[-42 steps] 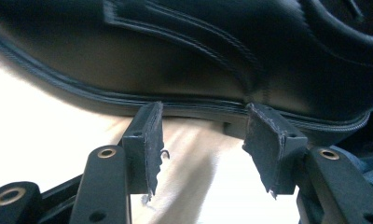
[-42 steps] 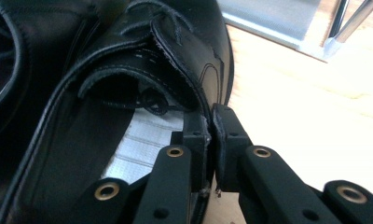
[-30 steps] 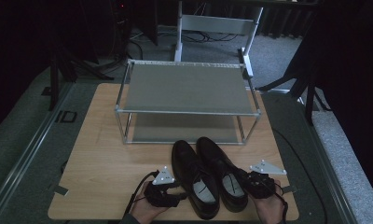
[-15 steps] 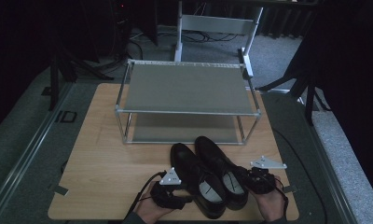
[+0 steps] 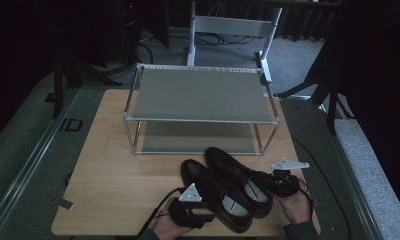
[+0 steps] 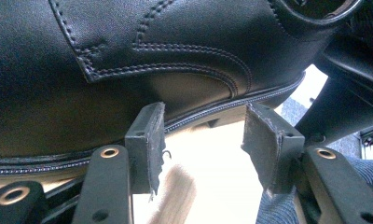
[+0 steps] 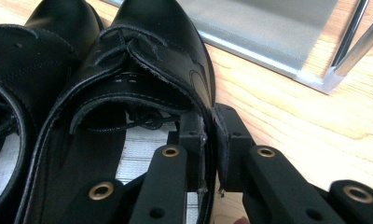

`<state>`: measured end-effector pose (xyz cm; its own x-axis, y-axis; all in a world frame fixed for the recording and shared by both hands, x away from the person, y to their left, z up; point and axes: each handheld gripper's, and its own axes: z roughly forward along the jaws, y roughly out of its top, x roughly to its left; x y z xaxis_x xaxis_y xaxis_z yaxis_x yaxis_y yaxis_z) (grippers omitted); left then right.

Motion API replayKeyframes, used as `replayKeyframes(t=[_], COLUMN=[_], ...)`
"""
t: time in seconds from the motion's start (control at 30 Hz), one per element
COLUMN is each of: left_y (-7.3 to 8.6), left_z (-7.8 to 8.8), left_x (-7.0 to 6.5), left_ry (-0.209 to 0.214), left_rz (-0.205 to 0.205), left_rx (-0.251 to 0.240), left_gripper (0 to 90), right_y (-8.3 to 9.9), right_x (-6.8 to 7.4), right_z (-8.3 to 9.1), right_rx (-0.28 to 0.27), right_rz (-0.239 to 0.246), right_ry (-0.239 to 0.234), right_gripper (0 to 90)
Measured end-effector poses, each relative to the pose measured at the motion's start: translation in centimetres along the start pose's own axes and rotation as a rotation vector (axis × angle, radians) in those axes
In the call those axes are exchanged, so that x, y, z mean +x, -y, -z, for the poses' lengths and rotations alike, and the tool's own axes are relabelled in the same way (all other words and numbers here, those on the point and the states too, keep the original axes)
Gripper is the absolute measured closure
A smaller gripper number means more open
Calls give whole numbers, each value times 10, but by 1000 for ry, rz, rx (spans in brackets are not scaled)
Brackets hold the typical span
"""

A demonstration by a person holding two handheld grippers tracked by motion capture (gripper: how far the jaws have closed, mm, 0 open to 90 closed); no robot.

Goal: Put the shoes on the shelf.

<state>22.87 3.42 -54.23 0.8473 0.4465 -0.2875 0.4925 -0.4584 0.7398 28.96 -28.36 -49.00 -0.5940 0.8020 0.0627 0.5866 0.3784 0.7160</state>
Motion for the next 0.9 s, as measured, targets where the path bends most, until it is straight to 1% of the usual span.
replayKeyframes(t=[0.07, 0.13, 0.17, 0.2, 0.23, 0.3, 0.4, 0.43, 0.47, 0.57, 0.6, 0.67, 0.7, 0.77, 0.8, 0.9], left_y=[0, 0, 0, 0, 0, -1, -2, -1, -1, 1, 2, 4, 4, 5, 4, 3], left_z=[2, 5, 8, 11, 15, 20, 19, 18, 17, 15, 16, 17, 17, 16, 15, 11], left_x=[2, 4, 5, 5, 6, 9, 10, 10, 9, 10, 10, 13, 13, 14, 12, 9], left_ry=[9, 21, 14, 6, -10, -27, -21, -20, -20, -20, -30, -35, -33, -25, -22, -9], left_rz=[2, 2, -6, -6, -5, -4, -13, -19, -23, -20, -19, -10, -2, -3, -9, -21], left_rx=[3, 6, -7, -15, -25, -32, -25, -21, -15, -13, -11, -12, -15, -10, -7, 0], left_gripper=[519, 530, 522, 522, 511, 506, 508, 506, 504, 500, 499, 499, 499, 503, 504, 506], right_y=[0, 1, 3, 3, 5, 8, 12, 15, 16, 21, 24, 30, 36, 43, 45, 54], right_x=[1, 2, 4, 4, 5, 7, 11, 12, 13, 15, 15, 14, 12, 8, 7, 7], right_z=[1, 4, 11, 11, 14, 25, 44, 52, 55, 66, 69, 72, 73, 76, 77, 76], right_rx=[4, 0, -11, -11, -19, -51, -101, -113, -116, -101, -89, -63, -70, -99, -106, -57], right_rz=[9, 6, 1, 1, -2, -7, -17, -18, -15, 1, 6, 14, 7, -20, -22, -7], right_ry=[3, 4, 16, 16, 10, -2, -9, -11, -11, 10, 13, 26, 25, -10, -23, 5], right_gripper=[800, 769, 703, 703, 682, 622, 577, 569, 563, 554, 553, 551, 549, 553, 559, 547])
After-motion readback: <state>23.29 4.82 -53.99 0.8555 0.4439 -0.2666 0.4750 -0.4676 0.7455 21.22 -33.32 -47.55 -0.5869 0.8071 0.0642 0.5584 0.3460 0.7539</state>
